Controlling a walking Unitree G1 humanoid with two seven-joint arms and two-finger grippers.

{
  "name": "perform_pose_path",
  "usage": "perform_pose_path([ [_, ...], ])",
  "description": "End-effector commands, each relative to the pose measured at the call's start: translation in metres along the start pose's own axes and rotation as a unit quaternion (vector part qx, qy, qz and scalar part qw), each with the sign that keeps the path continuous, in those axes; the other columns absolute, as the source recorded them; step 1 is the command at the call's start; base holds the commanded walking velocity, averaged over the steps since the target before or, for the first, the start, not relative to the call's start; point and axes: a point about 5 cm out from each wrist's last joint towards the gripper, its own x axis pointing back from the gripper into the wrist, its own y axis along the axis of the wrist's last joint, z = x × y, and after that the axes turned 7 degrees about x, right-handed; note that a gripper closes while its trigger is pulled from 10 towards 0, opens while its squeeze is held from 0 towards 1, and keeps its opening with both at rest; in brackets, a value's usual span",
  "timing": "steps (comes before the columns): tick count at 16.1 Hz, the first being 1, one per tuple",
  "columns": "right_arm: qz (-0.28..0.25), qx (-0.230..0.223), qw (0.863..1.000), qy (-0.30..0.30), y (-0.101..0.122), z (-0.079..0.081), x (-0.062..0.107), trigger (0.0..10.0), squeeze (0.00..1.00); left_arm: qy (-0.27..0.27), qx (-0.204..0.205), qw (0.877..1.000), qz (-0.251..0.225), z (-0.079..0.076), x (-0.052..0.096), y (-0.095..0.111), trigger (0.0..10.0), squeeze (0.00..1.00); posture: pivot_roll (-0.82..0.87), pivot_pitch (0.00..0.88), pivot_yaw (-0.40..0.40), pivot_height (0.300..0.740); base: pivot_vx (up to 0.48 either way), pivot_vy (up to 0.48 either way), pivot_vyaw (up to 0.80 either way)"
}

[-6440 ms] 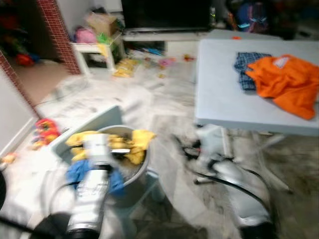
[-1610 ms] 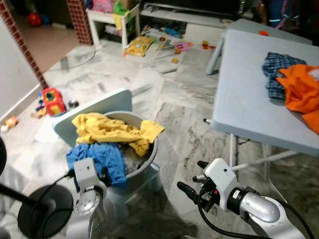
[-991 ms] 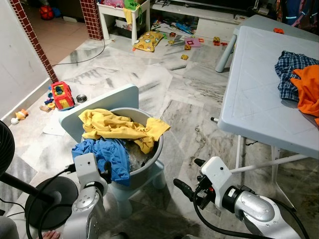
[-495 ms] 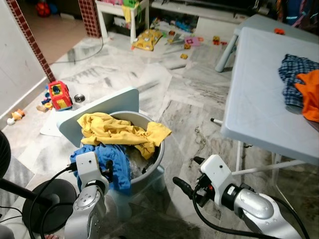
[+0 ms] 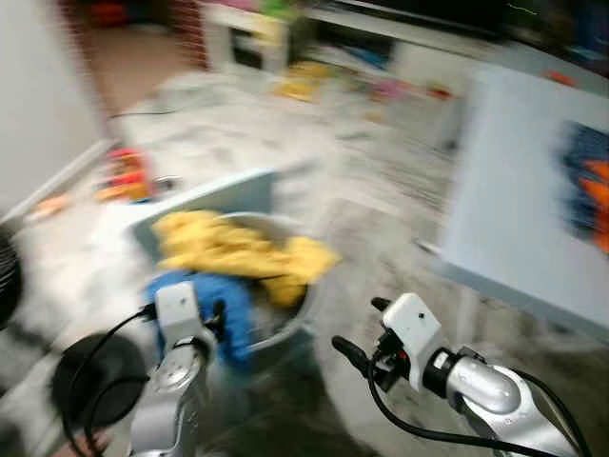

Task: Hang hanger

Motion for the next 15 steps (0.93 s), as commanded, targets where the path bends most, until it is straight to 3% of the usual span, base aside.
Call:
perform_pose_path([
  [1,0.003,0.003,1.000,0.007,-0.001,0.002,0.000,10.0,0.00,0.008,-0.001,1.000,0.012,0.000,0.000,-0.005,10.0,0.00,-0.22,0.111,-0.051,0.740,0.000,0.000,0.80],
  [3,0.002,0.003,1.000,0.005,-0.002,0.001,0.000,10.0,0.00,0.008,-0.002,1.000,0.013,0.000,-0.002,-0.005,10.0,0.00,-0.22,0.110,-0.051,0.740,0.000,0.000,0.60],
  [9,-0.001,0.000,1.000,-0.006,0.000,-0.001,0.001,10.0,0.00,-0.014,-0.019,0.998,0.052,-0.004,-0.009,-0.011,10.0,0.00,-0.22,0.116,-0.059,0.740,0.000,0.000,0.00],
  [15,0.001,0.007,0.999,-0.043,0.003,-0.009,0.013,10.0,0.00,-0.079,-0.068,0.994,0.021,-0.031,-0.033,0.014,10.0,0.00,-0.28,0.141,-0.064,0.740,0.000,0.000,0.00],
])
